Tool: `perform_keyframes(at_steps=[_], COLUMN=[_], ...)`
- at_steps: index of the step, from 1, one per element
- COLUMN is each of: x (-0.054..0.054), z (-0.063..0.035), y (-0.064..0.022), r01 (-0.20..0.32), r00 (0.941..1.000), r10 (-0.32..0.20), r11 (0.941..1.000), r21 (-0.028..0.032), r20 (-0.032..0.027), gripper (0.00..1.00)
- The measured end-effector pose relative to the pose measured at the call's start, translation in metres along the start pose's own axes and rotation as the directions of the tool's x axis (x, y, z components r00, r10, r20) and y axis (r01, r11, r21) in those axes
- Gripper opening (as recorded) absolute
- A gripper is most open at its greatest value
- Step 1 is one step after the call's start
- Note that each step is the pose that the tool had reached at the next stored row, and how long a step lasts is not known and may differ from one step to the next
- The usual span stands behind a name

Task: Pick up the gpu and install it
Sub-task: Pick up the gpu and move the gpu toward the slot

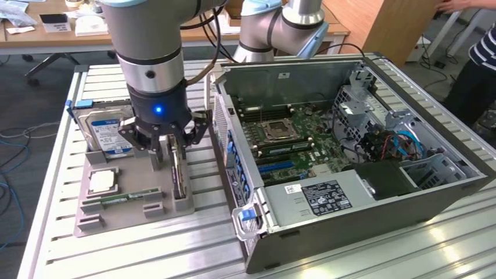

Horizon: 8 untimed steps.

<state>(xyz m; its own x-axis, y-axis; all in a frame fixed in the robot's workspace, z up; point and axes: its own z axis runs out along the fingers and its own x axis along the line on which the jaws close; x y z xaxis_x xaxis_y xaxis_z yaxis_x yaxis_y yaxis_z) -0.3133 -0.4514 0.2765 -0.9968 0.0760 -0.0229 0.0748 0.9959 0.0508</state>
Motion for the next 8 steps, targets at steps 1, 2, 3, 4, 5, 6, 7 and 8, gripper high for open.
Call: perform_keyframes(at_steps=[1, 2, 3, 4, 5, 6, 7, 8], x=[0.0, 0.0, 0.0, 0.0, 0.0, 0.0, 0.0, 0.0], z=[0.0017, 0.0035, 0.0053, 0.0072, 0.0089, 0.0104, 0.0117, 0.0128], y=[-0.0001, -0.0002, -0.0003, -0.0004, -0.0004, -0.0005, -0.0006, -0.0007], r01=[0.0, 0.0, 0.0, 0.0, 0.0, 0.0, 0.0, 0.0], r00=[1.0, 1.0, 1.0, 1.0, 1.0, 1.0, 1.0, 1.0], r10=[0.0, 0.0, 0.0, 0.0, 0.0, 0.0, 0.0, 0.0], r11=[1.0, 1.0, 1.0, 1.0, 1.0, 1.0, 1.0, 1.0], r21=[0.0001, 0.0, 0.0, 0.0001, -0.0001, 0.0, 0.0001, 0.0001], r20=[-0.0001, -0.0001, 0.0, -0.0001, 0.0, 0.0, -0.0001, 0.0], gripper=[0.47, 0.47, 0.47, 0.47, 0.47, 0.47, 0.47, 0.47])
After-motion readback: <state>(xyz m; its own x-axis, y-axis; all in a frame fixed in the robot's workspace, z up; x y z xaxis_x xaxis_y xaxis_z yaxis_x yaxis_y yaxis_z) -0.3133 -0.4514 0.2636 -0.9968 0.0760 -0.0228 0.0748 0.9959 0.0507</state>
